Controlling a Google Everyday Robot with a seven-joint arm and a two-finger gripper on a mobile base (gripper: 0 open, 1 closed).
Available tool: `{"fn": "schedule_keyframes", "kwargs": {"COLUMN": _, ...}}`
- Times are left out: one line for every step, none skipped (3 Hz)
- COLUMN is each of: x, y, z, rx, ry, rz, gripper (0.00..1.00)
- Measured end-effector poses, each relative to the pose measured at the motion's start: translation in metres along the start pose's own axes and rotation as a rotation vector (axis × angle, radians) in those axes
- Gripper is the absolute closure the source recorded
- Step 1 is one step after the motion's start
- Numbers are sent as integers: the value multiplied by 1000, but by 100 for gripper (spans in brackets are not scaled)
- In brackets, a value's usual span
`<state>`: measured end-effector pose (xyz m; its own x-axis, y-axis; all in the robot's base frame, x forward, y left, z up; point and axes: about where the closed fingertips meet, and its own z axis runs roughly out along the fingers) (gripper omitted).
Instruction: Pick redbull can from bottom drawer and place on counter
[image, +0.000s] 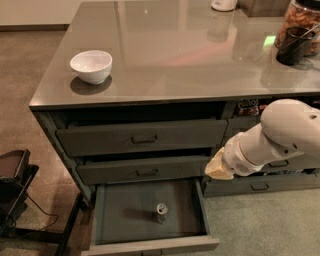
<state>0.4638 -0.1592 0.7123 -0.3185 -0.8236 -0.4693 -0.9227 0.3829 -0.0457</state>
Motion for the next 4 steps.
{"fn": "schedule_keyframes", "kwargs": {"x": 12, "y": 4, "z": 21, "rx": -4, "ry": 1, "rz": -17, "gripper": 100}}
{"fn": "schedule_keyframes", "kwargs": {"x": 41, "y": 18, "z": 82, "rx": -35, "ry": -48, "rz": -19, "gripper": 100}}
{"fn": "schedule_keyframes", "kwargs": {"x": 65, "y": 13, "z": 150, "rx": -13, "ry": -157, "rz": -10, "gripper": 100}}
{"fn": "schedule_keyframes", "kwargs": {"x": 91, "y": -5, "z": 213, "rx": -2, "ry": -216, "rz": 16, "gripper": 100}}
